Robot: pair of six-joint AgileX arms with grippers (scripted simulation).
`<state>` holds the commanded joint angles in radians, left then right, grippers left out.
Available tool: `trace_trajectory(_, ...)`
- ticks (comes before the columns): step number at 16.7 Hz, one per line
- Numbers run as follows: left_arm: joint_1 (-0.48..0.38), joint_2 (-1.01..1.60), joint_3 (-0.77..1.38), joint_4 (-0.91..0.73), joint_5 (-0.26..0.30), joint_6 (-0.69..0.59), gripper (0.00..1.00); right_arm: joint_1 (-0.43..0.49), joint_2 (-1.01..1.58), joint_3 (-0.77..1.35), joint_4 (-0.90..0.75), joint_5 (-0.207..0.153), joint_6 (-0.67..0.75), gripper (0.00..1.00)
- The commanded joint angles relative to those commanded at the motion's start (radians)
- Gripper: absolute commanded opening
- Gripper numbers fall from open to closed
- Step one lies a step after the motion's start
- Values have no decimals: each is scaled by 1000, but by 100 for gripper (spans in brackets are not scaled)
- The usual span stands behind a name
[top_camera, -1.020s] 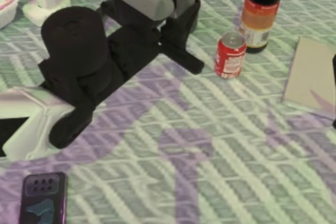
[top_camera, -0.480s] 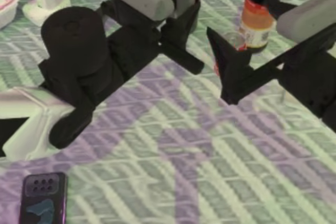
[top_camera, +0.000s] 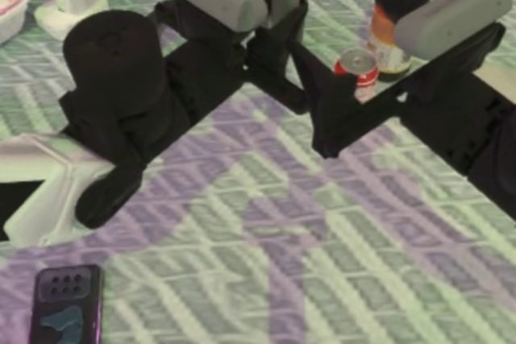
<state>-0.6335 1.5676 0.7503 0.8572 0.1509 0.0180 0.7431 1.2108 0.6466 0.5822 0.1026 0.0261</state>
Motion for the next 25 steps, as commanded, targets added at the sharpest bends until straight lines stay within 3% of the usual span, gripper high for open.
trace_trajectory(10, 0, 0, 0, 0, 0, 0, 0, -26, 386, 326, 60, -22, 1, 100)
trace_trajectory(15, 0, 0, 0, 0, 0, 0, 0, -28, 406, 346, 62, -24, 1, 100)
trace_trajectory(25, 0, 0, 0, 0, 0, 0, 0, -28, 406, 346, 62, -24, 1, 25)
